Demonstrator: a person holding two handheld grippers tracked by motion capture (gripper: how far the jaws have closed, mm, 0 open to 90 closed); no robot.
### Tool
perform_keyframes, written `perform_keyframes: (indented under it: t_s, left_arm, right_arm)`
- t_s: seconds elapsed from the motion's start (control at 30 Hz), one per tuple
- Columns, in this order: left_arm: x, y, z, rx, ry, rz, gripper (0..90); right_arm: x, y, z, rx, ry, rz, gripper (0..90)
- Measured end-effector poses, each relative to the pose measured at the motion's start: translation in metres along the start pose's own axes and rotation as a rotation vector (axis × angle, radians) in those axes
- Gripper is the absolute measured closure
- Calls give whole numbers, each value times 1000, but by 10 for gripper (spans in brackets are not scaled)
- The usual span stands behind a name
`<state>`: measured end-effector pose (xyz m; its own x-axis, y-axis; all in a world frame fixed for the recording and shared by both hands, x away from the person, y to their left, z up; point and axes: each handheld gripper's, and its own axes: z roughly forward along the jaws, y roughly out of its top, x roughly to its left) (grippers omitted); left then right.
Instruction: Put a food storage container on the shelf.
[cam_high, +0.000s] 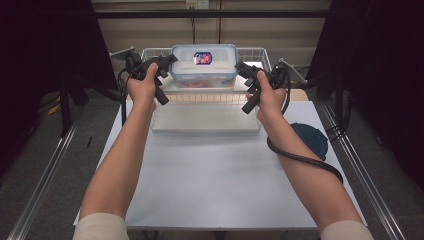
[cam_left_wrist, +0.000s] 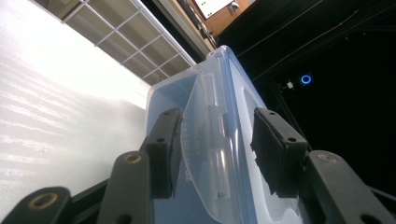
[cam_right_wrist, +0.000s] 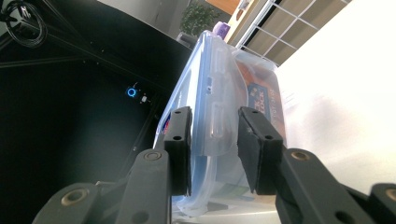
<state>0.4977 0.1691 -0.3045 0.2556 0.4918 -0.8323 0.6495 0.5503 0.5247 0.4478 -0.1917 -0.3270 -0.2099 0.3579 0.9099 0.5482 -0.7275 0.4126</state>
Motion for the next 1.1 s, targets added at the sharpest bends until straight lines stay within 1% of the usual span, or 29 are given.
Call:
perform_keyframes:
  t_s: [0.03,0.17,0.2,0.23,0.3,0.37,0.4,0.43,0.47,0.5,0.57,0.67,0.7,0.73,0.8,0.83,0.9,0.97,1.0,1.03,1.07,1.1]
  left_arm:
    - [0,0,1,-1,-1,-7,532]
    - [1,0,2,4,0,-1,531]
    - [1,-1,4,-7,0,-13,530]
    - [1,-1,4,-9,0,-14,528]
    - [3,-1,6,-5,2,-2,524]
    - [3,-1,8,-13,-1,-11,521]
    - [4,-1,8,-7,0,0,518]
    - [4,-1,9,-7,8,-5,516]
    - [4,-1,10,-14,6,-5,513]
    - [5,-1,11,-10,7,7,510]
    - [4,-2,13,-17,15,3,504]
    - [5,-2,13,-14,11,4,499]
    - [5,-2,13,-16,9,7,499]
    - [6,-2,13,-8,11,9,497]
    - [6,-1,13,-11,10,19,496]
    - [6,-1,13,-9,7,27,491]
    - [6,-3,12,-13,7,58,478]
    - [5,-5,11,-24,6,58,471]
    - [5,-6,9,-23,15,65,465]
    - [4,-7,9,-25,18,60,446]
    - [4,-8,8,-25,12,71,435]
    - [3,-9,8,-21,14,74,403]
  right_arm:
    - [0,0,1,-3,-2,0,663]
    - [-1,2,2,-10,-8,-6,661]
    - [-1,3,3,-13,-10,-8,659]
    - [-2,3,3,-13,-12,-16,658]
    - [-2,3,4,-16,-14,-14,653]
    - [-2,3,5,-20,-15,-26,649]
    - [-2,3,5,-21,-15,-19,646]
    - [-2,3,5,-20,-18,-19,643]
    - [-2,3,6,-20,-19,-21,640]
    - [-3,3,6,-21,-19,-22,638]
    - [-3,3,6,-27,-19,-23,633]
    - [-3,3,6,-25,-20,-26,626]
    - [-3,3,6,-25,-18,-23,625]
    - [-3,3,6,-26,-18,-24,625]
    - [-2,3,6,-20,-24,-36,623]
    - [-1,3,6,-16,-25,-35,622]
    - [-1,3,6,-8,-24,-42,608]
    - [0,3,5,-3,-21,-52,595]
    - [1,3,5,0,-23,-55,586]
    - [2,2,4,-5,-20,-61,562]
    - [3,1,4,-4,-19,-64,543]
    - [3,1,4,-8,-16,-73,534]
